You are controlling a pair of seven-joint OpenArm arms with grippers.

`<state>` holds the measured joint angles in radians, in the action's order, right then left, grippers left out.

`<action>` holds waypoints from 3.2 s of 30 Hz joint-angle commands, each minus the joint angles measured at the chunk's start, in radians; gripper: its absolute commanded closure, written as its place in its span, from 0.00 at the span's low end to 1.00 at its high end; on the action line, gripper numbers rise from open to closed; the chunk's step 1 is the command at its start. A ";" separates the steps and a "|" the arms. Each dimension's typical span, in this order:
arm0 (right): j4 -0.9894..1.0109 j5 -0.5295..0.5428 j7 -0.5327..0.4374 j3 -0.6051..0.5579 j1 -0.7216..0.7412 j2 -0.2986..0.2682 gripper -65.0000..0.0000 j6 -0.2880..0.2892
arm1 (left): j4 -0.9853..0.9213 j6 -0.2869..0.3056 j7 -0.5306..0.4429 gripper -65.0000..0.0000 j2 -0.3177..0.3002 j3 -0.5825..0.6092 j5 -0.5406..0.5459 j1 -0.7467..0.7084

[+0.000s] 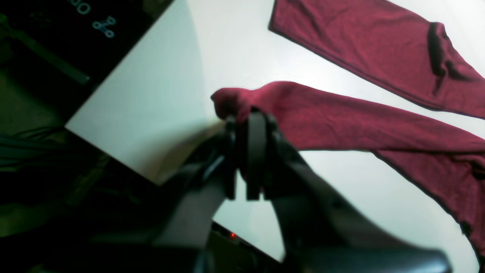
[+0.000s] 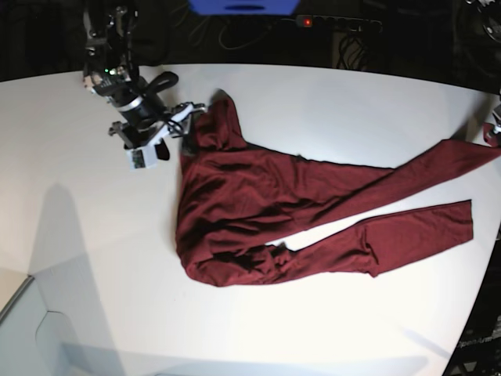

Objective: Layout the t-shirt on the table in an organized manner, then fold the t-shirt properly
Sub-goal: 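Grasp the shirt hem with the right gripper and a sleeve with the left, then lift the shirt body with the left gripper and spread it toward the right gripper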

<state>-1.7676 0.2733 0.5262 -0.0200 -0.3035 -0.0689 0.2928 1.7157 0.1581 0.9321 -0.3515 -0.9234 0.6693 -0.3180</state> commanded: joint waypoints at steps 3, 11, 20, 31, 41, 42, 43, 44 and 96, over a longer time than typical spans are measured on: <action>-0.019 0.008 -0.021 -0.033 -0.021 -0.002 0.46 0.006 | 0.024 0.004 -0.015 0.99 -0.021 0.016 0.017 0.001; -0.022 0.008 -0.027 -0.091 -0.069 0.019 0.46 0.006 | 0.039 0.002 -0.015 0.63 -0.014 0.014 0.014 0.007; 0.028 0.005 -0.028 -0.105 -0.070 0.044 0.47 0.001 | 0.105 0.002 -0.015 0.56 0.010 0.016 0.020 0.092; 0.182 0.005 -0.031 -0.090 -0.026 0.033 0.96 0.001 | -0.032 0.002 -0.029 0.57 0.153 0.333 -0.145 0.314; 0.196 0.008 -0.031 0.205 -0.020 -0.033 1.00 0.006 | -0.266 0.002 -0.071 0.57 0.256 0.585 -0.308 0.371; 0.202 0.008 -0.031 0.240 -0.016 -0.041 1.00 0.006 | -0.290 0.002 -0.083 0.57 0.254 0.617 -0.314 0.369; 0.202 0.008 -0.031 0.272 -0.007 -0.052 1.00 0.006 | -0.303 0.002 -0.087 0.57 0.254 0.651 -0.316 0.357; 0.202 0.008 -0.031 0.302 0.003 -0.056 1.00 0.006 | -0.309 0.002 -0.094 0.57 0.253 0.682 -0.311 0.343; 0.243 0.004 -0.021 0.592 0.085 -0.026 0.73 0.006 | -0.816 -0.009 -0.574 0.42 0.504 1.340 -0.365 0.781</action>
<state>-1.5108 0.2703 0.5121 0.5674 -0.2199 -0.0826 0.2989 0.8825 0.1425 0.3832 0.1390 0.4164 0.2958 0.4343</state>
